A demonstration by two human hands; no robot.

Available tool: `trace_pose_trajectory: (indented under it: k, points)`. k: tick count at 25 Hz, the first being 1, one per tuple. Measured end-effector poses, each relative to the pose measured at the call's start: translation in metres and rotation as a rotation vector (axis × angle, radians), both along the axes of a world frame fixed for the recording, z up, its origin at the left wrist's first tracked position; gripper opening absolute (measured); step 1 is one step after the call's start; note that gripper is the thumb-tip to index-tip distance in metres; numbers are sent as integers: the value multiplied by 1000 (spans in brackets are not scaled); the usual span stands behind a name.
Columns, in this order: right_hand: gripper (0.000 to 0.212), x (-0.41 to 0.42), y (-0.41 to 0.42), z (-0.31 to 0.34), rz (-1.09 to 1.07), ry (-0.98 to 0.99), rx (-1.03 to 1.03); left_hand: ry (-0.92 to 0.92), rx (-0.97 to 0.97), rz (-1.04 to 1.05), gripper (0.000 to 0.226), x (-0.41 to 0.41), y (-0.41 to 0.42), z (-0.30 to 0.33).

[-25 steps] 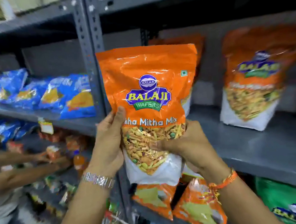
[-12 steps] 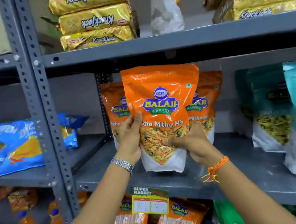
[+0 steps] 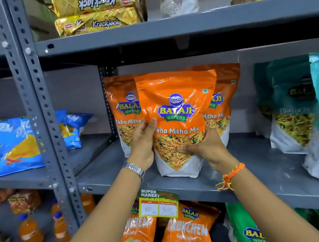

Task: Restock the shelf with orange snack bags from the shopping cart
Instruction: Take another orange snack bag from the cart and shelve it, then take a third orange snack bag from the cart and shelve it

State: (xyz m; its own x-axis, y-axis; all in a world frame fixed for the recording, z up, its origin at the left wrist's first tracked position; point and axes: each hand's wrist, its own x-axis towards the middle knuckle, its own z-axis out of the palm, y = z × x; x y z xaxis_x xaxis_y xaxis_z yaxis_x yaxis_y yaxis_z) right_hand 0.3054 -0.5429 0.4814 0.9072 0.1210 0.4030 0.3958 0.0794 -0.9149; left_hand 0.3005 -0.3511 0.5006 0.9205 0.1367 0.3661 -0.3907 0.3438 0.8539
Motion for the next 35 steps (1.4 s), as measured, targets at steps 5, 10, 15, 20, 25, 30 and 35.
trace_pose_trajectory:
  k: [5,10,15,20,25,30,35]
  points:
    - [107,-25,-3,8,-243,-140,-38,-47,-29,27,35,-22,32,-5]
    - [120,-71,27,8,-614,-456,-89,-117,-147,135,33,-78,88,-22]
    - [99,-122,107,-22,-401,-557,-48,-83,-213,328,30,-144,146,-53]
    - [85,-163,205,-95,64,-433,-194,41,-284,581,29,-228,220,-124]
    - [78,-191,300,-207,445,-286,-542,425,-438,855,20,-316,278,-248]
    - [73,-224,369,-339,860,-194,-1105,886,-523,1026,23,-396,304,-390]
    - [57,-256,396,-431,1286,-91,-1568,1265,-271,941,45,-431,312,-498]
